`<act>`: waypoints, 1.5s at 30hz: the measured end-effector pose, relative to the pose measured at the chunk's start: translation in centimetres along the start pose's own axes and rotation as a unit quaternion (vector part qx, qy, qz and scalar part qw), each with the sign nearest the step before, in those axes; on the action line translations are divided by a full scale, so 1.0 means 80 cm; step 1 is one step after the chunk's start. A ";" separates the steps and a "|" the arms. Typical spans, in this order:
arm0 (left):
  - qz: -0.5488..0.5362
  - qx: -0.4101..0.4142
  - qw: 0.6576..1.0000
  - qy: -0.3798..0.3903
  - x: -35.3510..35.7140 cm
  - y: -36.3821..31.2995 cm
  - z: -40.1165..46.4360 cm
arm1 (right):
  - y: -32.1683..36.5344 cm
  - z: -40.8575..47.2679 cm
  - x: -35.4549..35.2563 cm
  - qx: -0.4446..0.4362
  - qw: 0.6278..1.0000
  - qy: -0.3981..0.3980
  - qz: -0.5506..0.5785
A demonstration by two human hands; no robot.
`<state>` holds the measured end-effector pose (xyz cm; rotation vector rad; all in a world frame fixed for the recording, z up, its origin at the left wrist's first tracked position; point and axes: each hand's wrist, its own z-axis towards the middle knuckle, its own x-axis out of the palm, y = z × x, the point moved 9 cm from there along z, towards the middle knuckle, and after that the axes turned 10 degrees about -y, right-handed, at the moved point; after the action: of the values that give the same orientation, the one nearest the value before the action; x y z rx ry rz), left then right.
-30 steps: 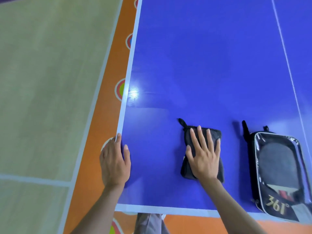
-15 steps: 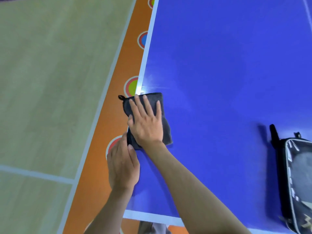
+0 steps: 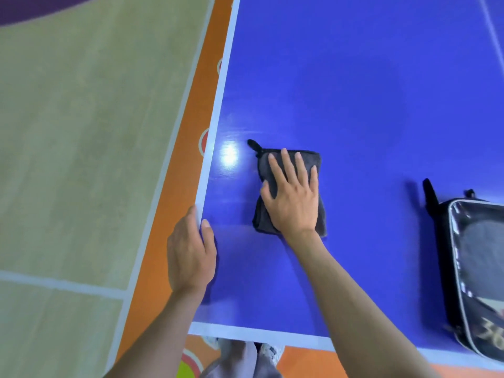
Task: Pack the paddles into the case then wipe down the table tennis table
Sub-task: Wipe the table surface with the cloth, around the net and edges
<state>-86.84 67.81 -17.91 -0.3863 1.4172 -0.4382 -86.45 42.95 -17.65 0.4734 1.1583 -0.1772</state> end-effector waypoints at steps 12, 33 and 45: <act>0.005 0.020 1.000 -0.002 -0.001 -0.004 0.001 | -0.153 -0.092 -0.078 0.150 0.985 -0.023 -0.083; -0.118 0.127 0.985 -0.013 -0.054 0.052 0.001 | 0.187 -0.154 0.007 -0.013 0.999 0.023 -0.046; 0.009 0.227 0.972 0.058 -0.076 0.076 -0.051 | 0.081 -0.194 -0.042 0.032 0.999 0.000 -0.026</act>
<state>-91.15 76.10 -16.29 0.0234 1.3834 -0.7604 -98.38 55.31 -17.74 0.5001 1.1689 -0.2604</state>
